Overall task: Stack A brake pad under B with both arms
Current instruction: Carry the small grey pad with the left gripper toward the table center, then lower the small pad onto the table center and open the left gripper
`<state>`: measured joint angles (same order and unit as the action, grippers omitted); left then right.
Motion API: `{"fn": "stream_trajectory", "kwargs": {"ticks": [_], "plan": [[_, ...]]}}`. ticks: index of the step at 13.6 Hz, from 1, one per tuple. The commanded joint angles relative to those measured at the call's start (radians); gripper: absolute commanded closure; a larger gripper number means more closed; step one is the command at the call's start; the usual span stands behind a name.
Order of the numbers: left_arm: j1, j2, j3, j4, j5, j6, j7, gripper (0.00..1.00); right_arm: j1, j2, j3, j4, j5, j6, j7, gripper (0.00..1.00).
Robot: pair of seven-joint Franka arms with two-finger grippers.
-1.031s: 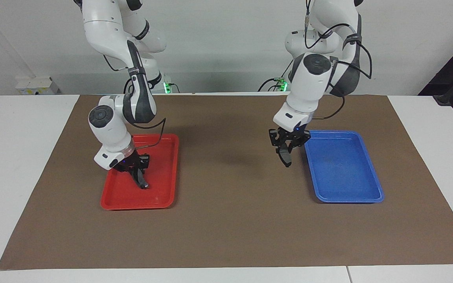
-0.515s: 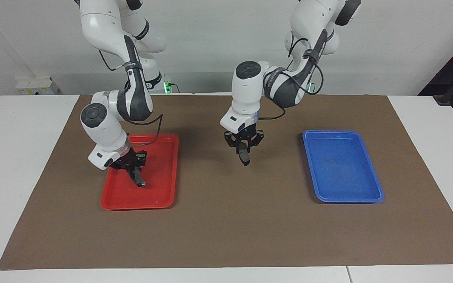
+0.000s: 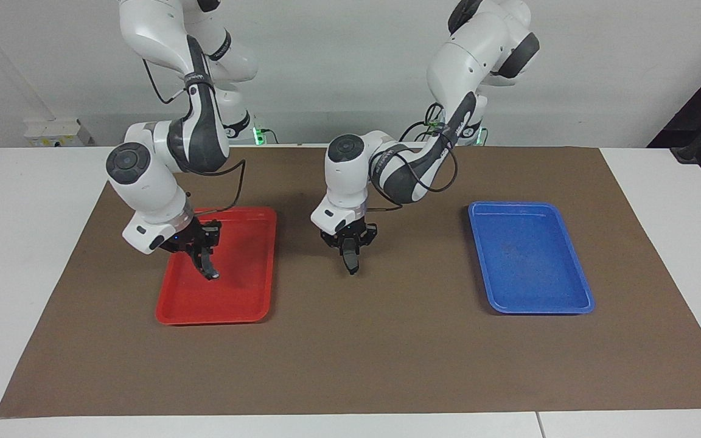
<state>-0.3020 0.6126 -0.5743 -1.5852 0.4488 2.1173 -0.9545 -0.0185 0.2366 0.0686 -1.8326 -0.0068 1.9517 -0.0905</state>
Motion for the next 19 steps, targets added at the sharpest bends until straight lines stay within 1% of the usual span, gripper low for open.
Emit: {"fn": "stream_trajectory", "kwargs": {"ticks": [1, 6, 7, 8, 9, 10, 11, 12, 13, 14, 15, 17, 18, 19], "plan": [[-0.014, 0.047, 0.001, 0.033, 0.024, -0.008, -0.013, 0.99, -0.021, -0.006, 0.002, 0.059, -0.007, -0.080, -0.031, 1.00], [-0.014, 0.076, 0.001, 0.031, 0.025, 0.013, -0.020, 0.98, -0.023, -0.013, -0.004, 0.053, -0.006, -0.080, -0.038, 1.00], [-0.014, 0.078, 0.001, 0.033, 0.025, 0.013, -0.020, 0.95, -0.023, -0.013, -0.004, 0.053, -0.006, -0.080, -0.038, 1.00], [-0.014, 0.078, 0.002, 0.033, 0.025, 0.015, -0.020, 0.85, -0.023, -0.014, -0.004, 0.052, -0.006, -0.080, -0.038, 1.00], [-0.014, 0.078, 0.005, 0.033, 0.025, 0.021, -0.020, 0.69, -0.021, -0.014, -0.004, 0.052, -0.006, -0.080, -0.038, 1.00], [-0.014, 0.078, 0.010, 0.033, 0.025, 0.024, -0.020, 0.46, -0.021, -0.014, -0.004, 0.052, -0.006, -0.079, -0.038, 1.00], [-0.014, 0.076, 0.013, 0.036, 0.030, 0.018, -0.018, 0.30, -0.023, -0.014, -0.004, 0.052, -0.006, -0.079, -0.038, 0.99], [-0.014, 0.075, 0.020, 0.050, 0.047, 0.015, -0.012, 0.19, -0.021, -0.014, -0.004, 0.050, -0.006, -0.077, -0.038, 0.99], [-0.014, 0.069, 0.027, 0.057, 0.054, 0.007, -0.007, 0.00, -0.021, -0.014, -0.004, 0.050, -0.006, -0.074, -0.038, 0.99], [-0.014, 0.058, 0.028, 0.062, 0.050, 0.004, -0.007, 0.00, -0.021, -0.014, -0.004, 0.050, -0.006, -0.073, -0.038, 0.99], [-0.012, 0.032, 0.030, 0.079, 0.045, -0.020, -0.004, 0.00, -0.020, -0.013, -0.004, 0.050, -0.006, -0.073, -0.038, 0.99], [-0.002, -0.016, 0.042, 0.111, 0.041, -0.149, 0.016, 0.00, -0.015, -0.013, -0.003, 0.052, -0.002, -0.071, -0.031, 0.99], [0.006, -0.048, 0.043, 0.114, 0.009, -0.187, 0.058, 0.00, -0.009, -0.011, 0.000, 0.055, 0.005, -0.074, -0.020, 0.99], [0.030, -0.095, 0.056, 0.114, -0.055, -0.229, 0.127, 0.00, -0.006, -0.010, 0.008, 0.056, 0.008, -0.070, 0.010, 0.99]]}}
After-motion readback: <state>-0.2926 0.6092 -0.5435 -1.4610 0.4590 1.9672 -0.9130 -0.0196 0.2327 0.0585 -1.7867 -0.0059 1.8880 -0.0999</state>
